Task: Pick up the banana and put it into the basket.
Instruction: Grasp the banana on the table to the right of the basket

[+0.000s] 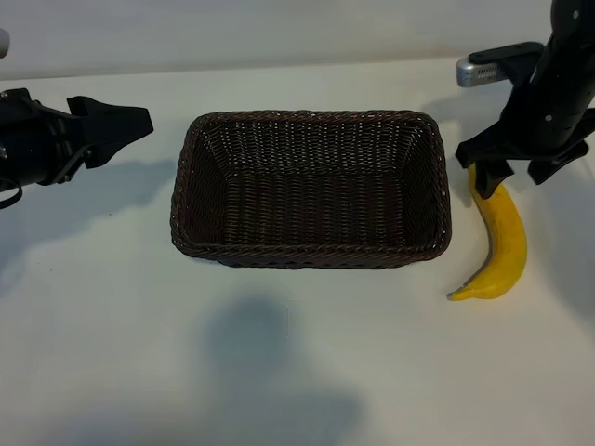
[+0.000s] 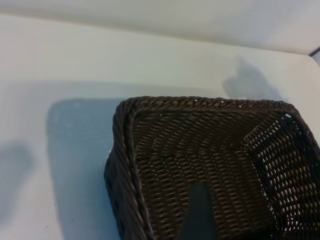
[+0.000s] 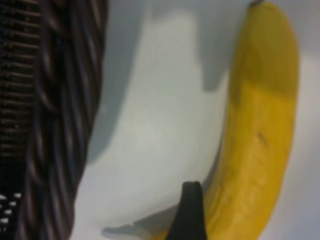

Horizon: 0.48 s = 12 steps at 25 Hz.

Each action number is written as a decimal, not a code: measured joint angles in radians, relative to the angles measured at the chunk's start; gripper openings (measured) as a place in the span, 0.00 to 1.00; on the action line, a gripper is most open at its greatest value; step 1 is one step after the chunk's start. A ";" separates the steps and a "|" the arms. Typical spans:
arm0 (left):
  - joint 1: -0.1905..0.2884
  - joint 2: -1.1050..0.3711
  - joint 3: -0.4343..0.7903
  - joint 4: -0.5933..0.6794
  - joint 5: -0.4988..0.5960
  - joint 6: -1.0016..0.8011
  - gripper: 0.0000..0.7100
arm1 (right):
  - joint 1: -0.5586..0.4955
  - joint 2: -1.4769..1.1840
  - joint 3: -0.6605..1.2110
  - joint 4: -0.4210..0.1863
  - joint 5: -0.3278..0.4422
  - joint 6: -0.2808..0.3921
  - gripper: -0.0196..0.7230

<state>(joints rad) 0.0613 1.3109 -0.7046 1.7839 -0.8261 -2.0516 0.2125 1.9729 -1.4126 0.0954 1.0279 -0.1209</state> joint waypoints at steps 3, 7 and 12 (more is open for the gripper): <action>0.000 0.000 0.000 0.000 0.000 0.000 0.86 | 0.000 0.005 0.028 0.007 -0.029 -0.022 0.89; 0.000 0.000 0.000 0.000 0.000 0.001 0.86 | 0.000 0.005 0.078 0.006 -0.086 -0.037 0.89; 0.000 0.000 0.000 0.000 0.000 0.001 0.86 | 0.000 0.007 0.108 0.002 -0.116 -0.042 0.88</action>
<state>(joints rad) 0.0613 1.3109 -0.7046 1.7839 -0.8261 -2.0508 0.2125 1.9796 -1.3049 0.0971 0.9118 -0.1624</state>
